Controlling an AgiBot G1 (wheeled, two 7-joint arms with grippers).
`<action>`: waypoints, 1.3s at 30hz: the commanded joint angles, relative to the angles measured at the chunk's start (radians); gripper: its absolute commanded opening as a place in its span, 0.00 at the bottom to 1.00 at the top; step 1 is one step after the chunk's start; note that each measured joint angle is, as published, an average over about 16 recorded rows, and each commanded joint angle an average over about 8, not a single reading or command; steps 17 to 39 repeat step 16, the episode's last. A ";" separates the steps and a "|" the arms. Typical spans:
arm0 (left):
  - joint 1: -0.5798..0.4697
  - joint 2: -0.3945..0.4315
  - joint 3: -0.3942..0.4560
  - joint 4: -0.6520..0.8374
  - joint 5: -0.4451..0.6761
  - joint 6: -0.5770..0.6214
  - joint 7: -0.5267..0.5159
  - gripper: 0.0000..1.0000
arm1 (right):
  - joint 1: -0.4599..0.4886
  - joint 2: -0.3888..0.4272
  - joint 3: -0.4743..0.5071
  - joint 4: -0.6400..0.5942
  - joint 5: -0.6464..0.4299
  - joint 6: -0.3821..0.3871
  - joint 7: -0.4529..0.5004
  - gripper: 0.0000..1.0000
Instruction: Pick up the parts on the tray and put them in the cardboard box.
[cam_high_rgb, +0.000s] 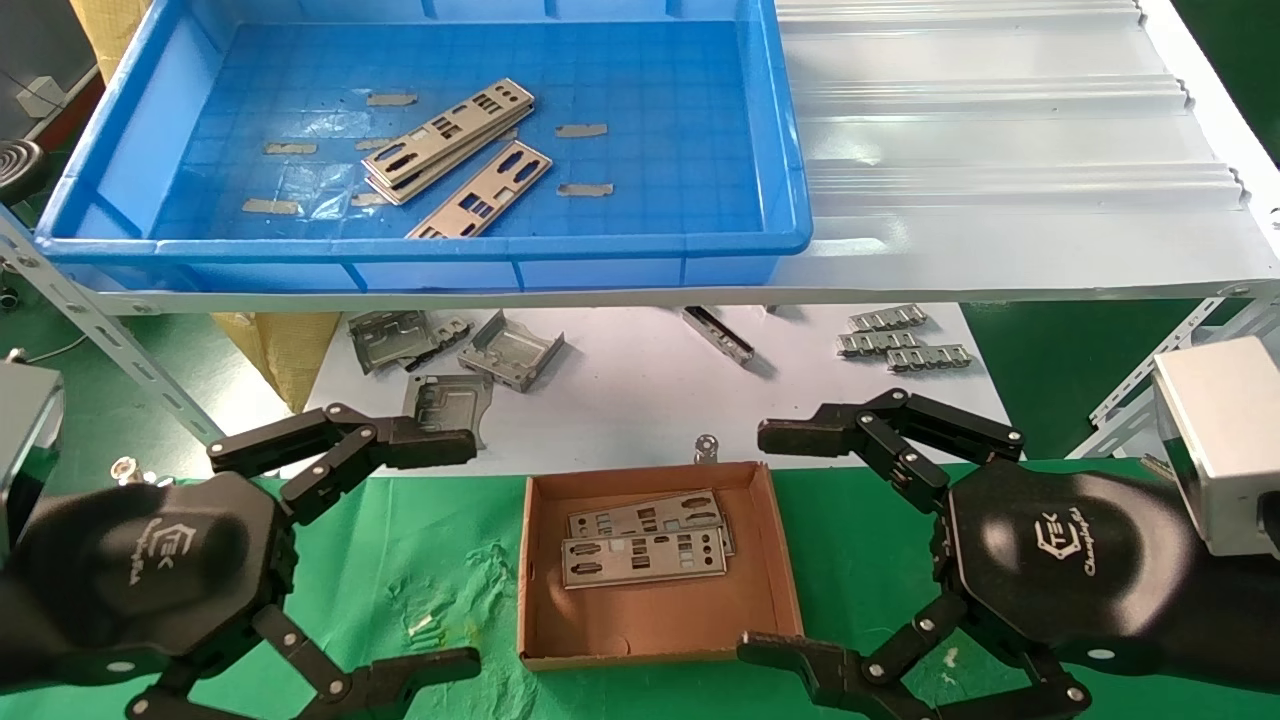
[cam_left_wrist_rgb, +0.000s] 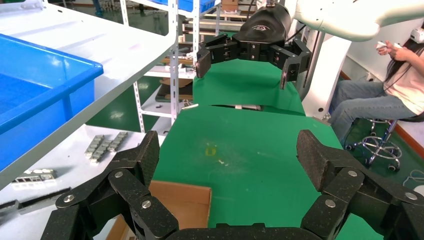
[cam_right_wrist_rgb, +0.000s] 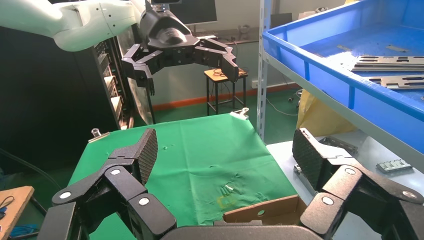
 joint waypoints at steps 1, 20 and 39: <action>0.000 0.000 0.000 0.000 0.000 0.000 0.000 1.00 | 0.000 0.000 0.000 0.000 0.000 0.000 0.000 1.00; 0.000 0.000 0.000 0.000 0.000 0.000 0.000 1.00 | 0.000 0.000 0.000 0.000 0.000 0.000 0.000 1.00; 0.000 0.000 0.000 0.000 0.000 0.000 0.000 1.00 | 0.000 0.000 0.000 0.000 0.000 0.000 0.000 1.00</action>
